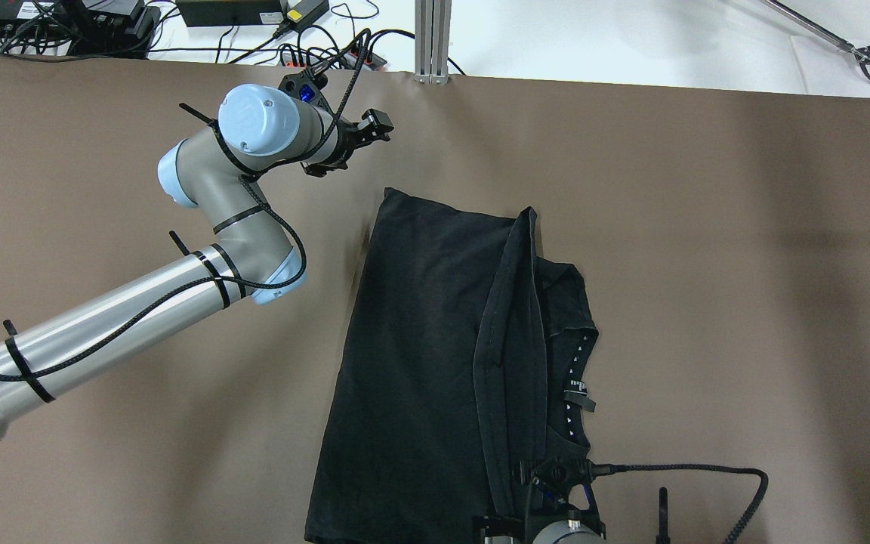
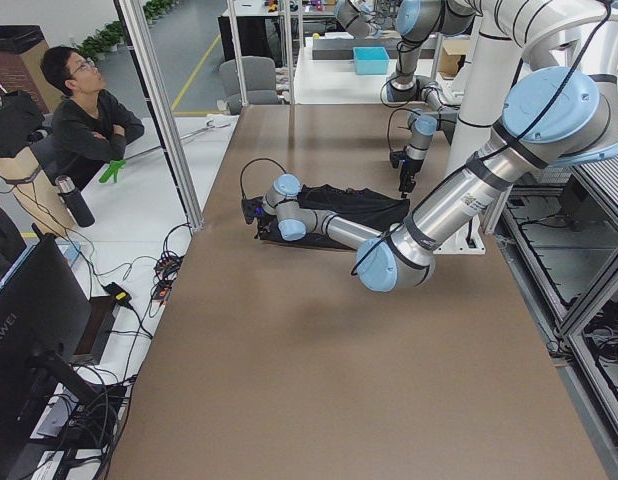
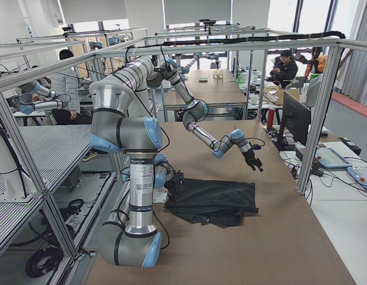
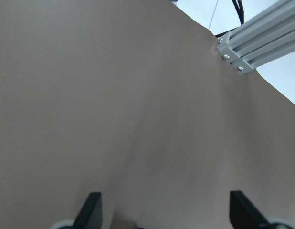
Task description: Fold clothes
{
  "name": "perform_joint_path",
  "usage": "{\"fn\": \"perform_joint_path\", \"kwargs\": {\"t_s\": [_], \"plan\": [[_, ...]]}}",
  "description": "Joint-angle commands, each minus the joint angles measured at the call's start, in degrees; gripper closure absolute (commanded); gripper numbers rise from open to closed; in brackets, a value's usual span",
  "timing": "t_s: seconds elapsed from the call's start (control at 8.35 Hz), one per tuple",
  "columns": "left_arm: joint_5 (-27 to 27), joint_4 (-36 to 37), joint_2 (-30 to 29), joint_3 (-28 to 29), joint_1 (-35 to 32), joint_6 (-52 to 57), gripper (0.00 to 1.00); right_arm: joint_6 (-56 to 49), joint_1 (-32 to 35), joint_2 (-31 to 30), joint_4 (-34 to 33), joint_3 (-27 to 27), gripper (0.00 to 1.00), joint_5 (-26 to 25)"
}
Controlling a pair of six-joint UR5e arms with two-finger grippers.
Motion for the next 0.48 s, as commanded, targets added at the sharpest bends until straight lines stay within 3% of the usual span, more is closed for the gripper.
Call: {"fn": "perform_joint_path", "kwargs": {"t_s": [0.0,0.12,0.24,0.36], "plan": [[0.05,0.00,0.04,-0.09,0.00,-0.01,0.06,-12.47,5.91,6.98,-0.97,-6.84,0.05,-0.01],[0.05,0.00,0.04,-0.09,0.00,-0.01,0.06,-12.59,6.36,7.26,-2.10,-8.00,0.10,-0.10],[0.05,0.00,0.13,-0.09,0.00,-0.01,0.06,-12.85,6.28,7.27,-2.55,-9.49,0.46,-0.01],[0.05,0.00,0.05,-0.09,0.09,-0.01,0.06,-14.85,6.10,8.05,-3.95,-10.99,0.59,-0.01]]}}
